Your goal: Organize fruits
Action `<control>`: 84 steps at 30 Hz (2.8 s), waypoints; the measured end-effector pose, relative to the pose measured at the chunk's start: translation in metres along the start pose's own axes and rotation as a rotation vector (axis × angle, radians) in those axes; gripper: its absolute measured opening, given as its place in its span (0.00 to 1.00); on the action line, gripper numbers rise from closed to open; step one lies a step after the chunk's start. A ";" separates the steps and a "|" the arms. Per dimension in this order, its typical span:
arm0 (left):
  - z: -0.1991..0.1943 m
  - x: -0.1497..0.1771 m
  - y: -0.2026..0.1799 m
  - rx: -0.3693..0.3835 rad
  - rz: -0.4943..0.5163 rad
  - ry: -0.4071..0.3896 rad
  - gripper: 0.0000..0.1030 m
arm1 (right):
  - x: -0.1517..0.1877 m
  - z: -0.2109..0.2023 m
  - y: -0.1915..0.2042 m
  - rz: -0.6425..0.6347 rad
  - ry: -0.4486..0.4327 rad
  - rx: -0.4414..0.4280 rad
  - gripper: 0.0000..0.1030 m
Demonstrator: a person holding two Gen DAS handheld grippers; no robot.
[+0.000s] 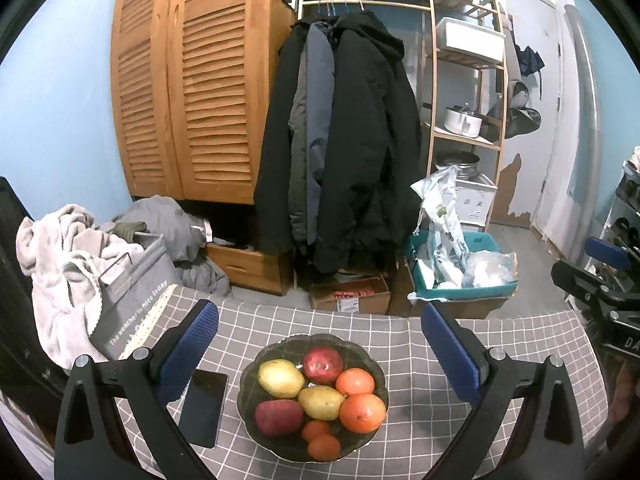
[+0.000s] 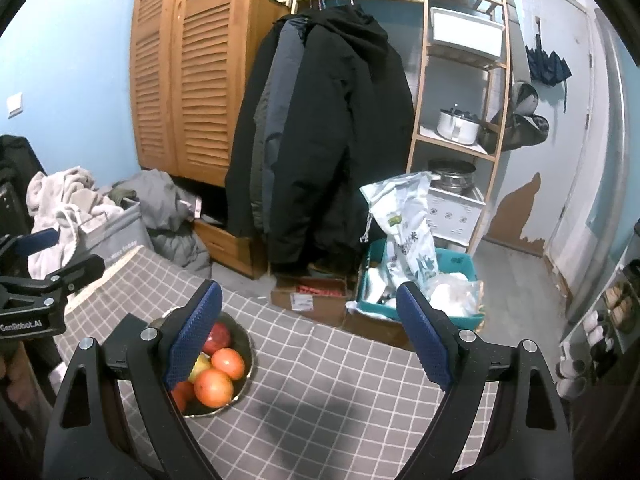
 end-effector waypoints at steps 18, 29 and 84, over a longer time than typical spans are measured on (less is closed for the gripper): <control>0.001 0.000 -0.002 0.000 0.003 0.007 0.99 | 0.000 0.000 0.000 -0.002 0.000 0.000 0.85; 0.001 0.001 -0.002 0.000 0.002 0.007 0.99 | 0.000 0.000 0.001 -0.003 0.000 0.001 0.85; -0.005 0.008 -0.003 -0.026 0.012 0.015 0.99 | 0.001 -0.001 0.000 -0.004 -0.002 0.001 0.85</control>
Point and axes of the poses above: each gripper's, at about its wrist camera, not at the fingertips, and z roughly the way its jaws point, y to its left, x to its underside, the point moved 7 cm from there along z, roughly the way its jaws point, and after that the axes turned 2 degrees about y, right-handed, at the moved point
